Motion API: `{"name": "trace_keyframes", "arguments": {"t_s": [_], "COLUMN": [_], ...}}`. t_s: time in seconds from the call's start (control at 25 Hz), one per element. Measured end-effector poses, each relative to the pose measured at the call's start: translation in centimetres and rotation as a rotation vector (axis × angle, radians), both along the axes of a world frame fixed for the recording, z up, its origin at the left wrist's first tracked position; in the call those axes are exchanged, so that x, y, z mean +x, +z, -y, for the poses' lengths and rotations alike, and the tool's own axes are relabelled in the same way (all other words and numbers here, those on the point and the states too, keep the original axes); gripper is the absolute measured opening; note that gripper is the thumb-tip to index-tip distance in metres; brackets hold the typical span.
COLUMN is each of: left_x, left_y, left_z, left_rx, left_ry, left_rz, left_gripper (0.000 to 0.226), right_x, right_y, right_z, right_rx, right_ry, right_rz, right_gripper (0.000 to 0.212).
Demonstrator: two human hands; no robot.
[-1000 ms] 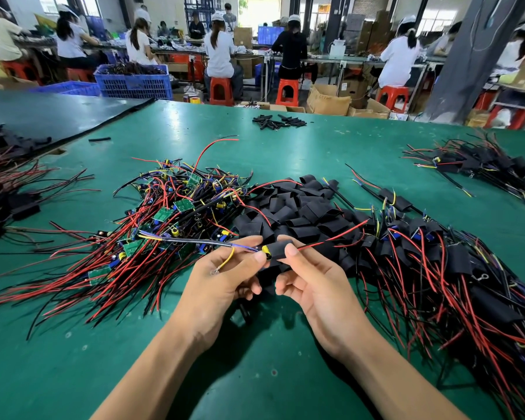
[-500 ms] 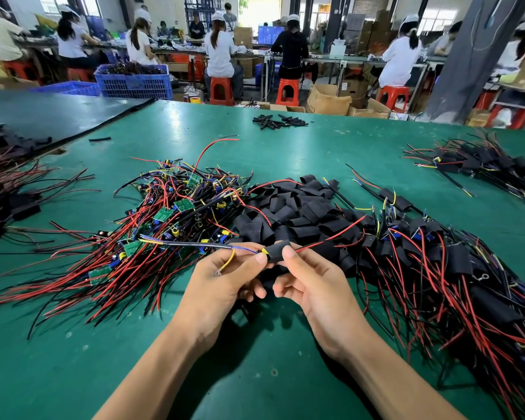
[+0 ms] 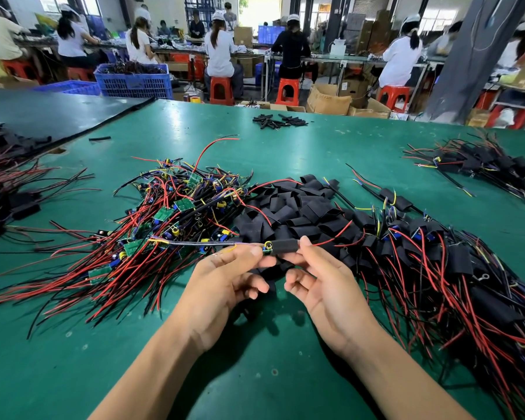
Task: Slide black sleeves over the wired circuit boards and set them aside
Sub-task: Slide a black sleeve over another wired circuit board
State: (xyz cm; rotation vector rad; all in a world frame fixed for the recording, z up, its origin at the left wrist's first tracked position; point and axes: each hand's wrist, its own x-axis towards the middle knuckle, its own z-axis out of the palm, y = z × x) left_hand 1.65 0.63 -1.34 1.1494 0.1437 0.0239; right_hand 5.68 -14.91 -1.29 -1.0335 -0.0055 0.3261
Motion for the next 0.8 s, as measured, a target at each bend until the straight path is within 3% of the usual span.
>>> {"name": "trace_keyframes", "arguments": {"t_s": [0.2,0.8], "left_x": [-0.28,-0.46], "left_y": [-0.21,-0.28], "left_z": [0.06,0.36], "left_rx": [0.038,0.177], "left_ry": [-0.068,0.019], "left_rz": [0.010,0.120], "left_gripper": [0.035,0.022], "right_x": [-0.21,-0.43], "right_y": [-0.30,-0.58], "right_z": [-0.19,-0.62], "right_rx": [-0.007,-0.056], "right_ry": [0.038,0.133], "right_rz": [-0.018,-0.007], "right_gripper": [0.023,0.029]}}
